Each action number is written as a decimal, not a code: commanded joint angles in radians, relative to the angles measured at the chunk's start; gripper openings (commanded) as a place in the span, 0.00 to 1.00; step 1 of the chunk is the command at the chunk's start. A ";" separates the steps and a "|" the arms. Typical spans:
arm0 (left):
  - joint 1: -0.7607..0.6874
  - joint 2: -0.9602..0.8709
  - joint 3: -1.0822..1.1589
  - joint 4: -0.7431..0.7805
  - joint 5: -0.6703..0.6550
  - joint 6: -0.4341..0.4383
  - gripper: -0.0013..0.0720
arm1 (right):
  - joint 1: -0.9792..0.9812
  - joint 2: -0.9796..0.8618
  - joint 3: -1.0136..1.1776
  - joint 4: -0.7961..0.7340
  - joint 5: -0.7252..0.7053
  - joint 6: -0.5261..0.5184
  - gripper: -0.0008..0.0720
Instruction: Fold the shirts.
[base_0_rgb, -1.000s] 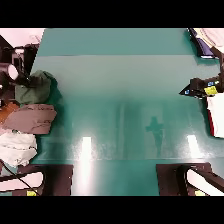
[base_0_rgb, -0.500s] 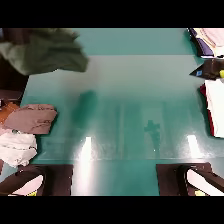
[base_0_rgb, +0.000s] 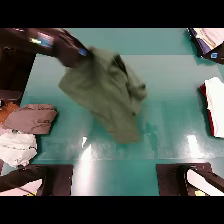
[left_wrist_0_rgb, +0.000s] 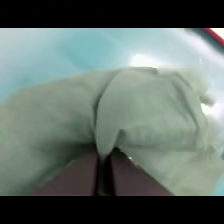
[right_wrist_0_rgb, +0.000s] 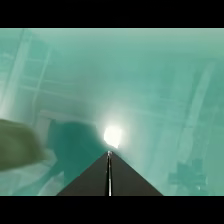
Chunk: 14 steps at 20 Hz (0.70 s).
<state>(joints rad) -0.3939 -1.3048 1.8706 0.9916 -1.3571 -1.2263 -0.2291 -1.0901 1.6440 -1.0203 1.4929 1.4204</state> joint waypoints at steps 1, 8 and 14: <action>-0.028 -0.192 0.005 -0.014 0.030 -0.023 0.37 | 0.001 0.000 0.010 0.000 0.045 0.000 0.04; 0.128 -0.272 -0.001 0.008 -0.232 -0.181 0.86 | 0.001 0.000 0.010 -0.001 0.066 0.000 0.04; 0.103 -0.024 -0.537 -0.009 -0.003 -0.161 0.86 | 0.001 0.000 -0.001 0.000 0.047 0.000 0.04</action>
<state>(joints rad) -0.2874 -1.4338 1.5726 0.9966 -1.4647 -1.3949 -0.2291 -1.0901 1.6493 -1.0214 1.5501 1.4204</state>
